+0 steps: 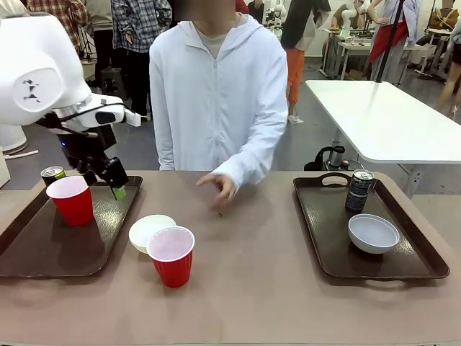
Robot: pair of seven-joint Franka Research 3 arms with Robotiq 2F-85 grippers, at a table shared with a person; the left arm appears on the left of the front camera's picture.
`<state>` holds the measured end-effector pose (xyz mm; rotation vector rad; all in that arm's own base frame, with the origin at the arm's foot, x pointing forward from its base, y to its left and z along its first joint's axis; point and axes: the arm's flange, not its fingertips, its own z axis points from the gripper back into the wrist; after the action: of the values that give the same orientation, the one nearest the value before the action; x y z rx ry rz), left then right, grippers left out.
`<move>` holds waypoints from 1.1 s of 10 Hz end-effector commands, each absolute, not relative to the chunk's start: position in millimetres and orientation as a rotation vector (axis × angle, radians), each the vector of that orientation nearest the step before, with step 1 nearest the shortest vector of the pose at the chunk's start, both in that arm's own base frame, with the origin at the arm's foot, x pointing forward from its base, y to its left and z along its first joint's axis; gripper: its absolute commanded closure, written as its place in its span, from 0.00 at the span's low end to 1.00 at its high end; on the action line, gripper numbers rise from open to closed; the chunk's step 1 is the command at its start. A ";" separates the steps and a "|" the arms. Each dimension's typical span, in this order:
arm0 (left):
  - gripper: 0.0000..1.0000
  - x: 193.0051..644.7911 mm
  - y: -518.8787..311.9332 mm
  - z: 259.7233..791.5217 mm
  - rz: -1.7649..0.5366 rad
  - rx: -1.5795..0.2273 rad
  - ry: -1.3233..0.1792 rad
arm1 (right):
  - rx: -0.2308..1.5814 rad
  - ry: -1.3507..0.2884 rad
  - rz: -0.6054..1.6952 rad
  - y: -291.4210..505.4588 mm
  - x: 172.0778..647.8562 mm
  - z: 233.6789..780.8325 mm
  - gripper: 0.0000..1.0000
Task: Prepare tableware on both trays.
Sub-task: Pick up a Picnic Bowl from the table and place it on a Handle tray.
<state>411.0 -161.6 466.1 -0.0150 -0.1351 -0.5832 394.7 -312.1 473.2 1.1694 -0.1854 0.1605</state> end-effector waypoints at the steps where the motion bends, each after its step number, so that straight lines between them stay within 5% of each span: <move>1: 0.00 409.7 -165.9 463.0 -0.720 -0.005 -0.124 | 1.167 -0.190 0.164 -312.3 393.8 473.6 0.04; 5: 0.00 323.7 -72.9 473.1 -0.736 -0.171 -0.091 | 1.167 -0.190 0.164 -312.3 393.8 473.6 0.04; 11: 0.00 334.2 -79.0 460.0 -0.699 -0.190 -0.096 | 1.167 -0.190 0.164 -312.3 393.8 473.6 0.04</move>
<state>326.9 -71.2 461.3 -0.1788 -0.0807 -0.7238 394.6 -312.1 473.0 1.1698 -0.1851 0.1600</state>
